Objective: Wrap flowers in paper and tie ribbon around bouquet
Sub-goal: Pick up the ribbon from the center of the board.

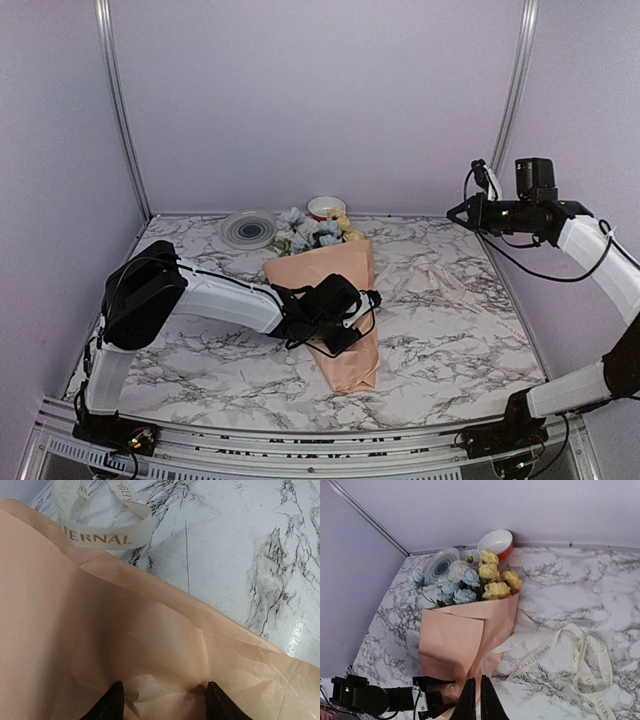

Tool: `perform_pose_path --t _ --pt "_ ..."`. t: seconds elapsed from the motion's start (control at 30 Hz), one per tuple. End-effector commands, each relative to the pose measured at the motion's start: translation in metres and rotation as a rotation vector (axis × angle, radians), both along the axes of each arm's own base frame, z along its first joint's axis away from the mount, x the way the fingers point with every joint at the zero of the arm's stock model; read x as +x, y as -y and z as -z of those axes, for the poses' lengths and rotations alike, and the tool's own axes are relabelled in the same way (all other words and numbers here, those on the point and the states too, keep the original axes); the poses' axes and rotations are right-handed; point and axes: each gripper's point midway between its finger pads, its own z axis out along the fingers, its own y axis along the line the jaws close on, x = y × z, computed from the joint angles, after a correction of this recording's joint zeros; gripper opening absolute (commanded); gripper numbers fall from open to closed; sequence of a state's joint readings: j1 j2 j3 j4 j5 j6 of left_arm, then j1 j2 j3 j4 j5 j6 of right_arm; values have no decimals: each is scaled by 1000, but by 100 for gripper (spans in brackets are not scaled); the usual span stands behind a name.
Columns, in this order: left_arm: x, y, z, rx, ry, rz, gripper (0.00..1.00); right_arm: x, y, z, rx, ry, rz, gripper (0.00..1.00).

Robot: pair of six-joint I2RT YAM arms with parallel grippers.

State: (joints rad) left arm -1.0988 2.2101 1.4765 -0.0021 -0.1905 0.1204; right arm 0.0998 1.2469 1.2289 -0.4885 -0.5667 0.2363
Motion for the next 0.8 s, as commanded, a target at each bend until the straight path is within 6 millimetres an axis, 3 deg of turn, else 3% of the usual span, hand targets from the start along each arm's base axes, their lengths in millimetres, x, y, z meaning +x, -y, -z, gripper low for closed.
perform_pose_path --t 0.0,0.07,0.13,0.17,0.23,0.37,0.53,0.67,0.77 --pt "-31 -40 66 210 -129 39 55 -7 6 34 -45 -105 55 0" --pt "-32 -40 66 209 -130 42 55 -2 6 50 -63 -133 71 0" --pt "-31 -39 66 208 -130 41 56 1 -12 72 -81 -168 47 7" --pt "-31 -39 66 209 -128 41 55 1 -26 84 -85 -190 11 13" --pt "-30 -39 66 209 -127 39 55 3 -55 116 -73 -267 -67 36" --pt "-30 -38 66 206 -129 38 56 28 -66 164 -44 -379 2 60" --pt "-31 -39 66 207 -129 39 55 80 -48 200 -216 -416 143 66" --pt "-32 -39 66 208 -131 38 55 97 -48 232 -307 -499 147 63" --pt "-31 -40 67 208 -132 35 56 104 -36 250 -376 -532 209 62"
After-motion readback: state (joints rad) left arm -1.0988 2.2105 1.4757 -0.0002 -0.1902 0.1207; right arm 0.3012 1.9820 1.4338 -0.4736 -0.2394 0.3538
